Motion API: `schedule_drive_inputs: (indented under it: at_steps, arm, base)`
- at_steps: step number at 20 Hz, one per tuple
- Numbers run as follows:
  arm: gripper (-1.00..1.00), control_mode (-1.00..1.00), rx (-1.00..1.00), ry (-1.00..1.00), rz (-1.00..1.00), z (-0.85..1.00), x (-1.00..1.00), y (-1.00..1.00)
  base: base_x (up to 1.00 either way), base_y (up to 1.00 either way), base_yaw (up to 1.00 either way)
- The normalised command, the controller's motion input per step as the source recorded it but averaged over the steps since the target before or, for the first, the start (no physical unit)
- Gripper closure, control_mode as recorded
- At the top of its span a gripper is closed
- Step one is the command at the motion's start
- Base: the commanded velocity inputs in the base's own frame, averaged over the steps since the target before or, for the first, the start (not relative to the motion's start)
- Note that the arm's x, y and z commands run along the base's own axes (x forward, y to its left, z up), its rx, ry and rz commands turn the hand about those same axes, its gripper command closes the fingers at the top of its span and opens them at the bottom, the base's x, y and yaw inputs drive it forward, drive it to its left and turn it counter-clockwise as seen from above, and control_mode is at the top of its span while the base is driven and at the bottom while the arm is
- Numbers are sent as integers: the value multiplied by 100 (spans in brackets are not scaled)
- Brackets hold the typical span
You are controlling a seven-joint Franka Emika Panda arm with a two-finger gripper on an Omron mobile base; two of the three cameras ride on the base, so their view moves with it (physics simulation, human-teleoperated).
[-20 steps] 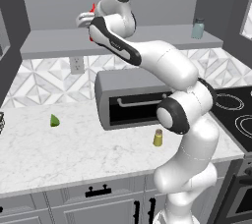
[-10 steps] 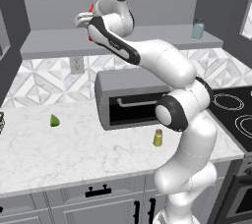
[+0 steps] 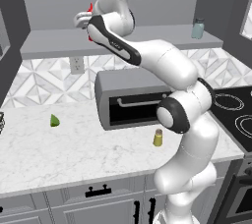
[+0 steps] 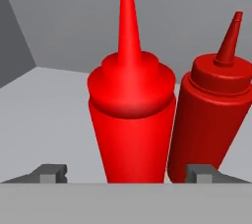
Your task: Put the shaker and condiment bottle from the counter next to their counterparts in the cabinet.
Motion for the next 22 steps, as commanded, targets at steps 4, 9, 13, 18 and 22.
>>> schedule_drive_inputs:
  at_steps: [4,9,13,18,22]
  arm:
    - [-100,-100,3,0,0,0,-45,0]
    - [-100,-100,3,-6,0,-8,-65,0]
    - [-100,-100,4,-17,0,-17,-88,0]
    - [-100,-100,5,-19,0,-16,-97,0]
    - [-100,-100,11,-16,0,-9,-100,-1]
  base:
    - [0,0,0]
    - [0,0,0]
    - [0,0,0]
    - [0,0,0]
    - [0,0,0]
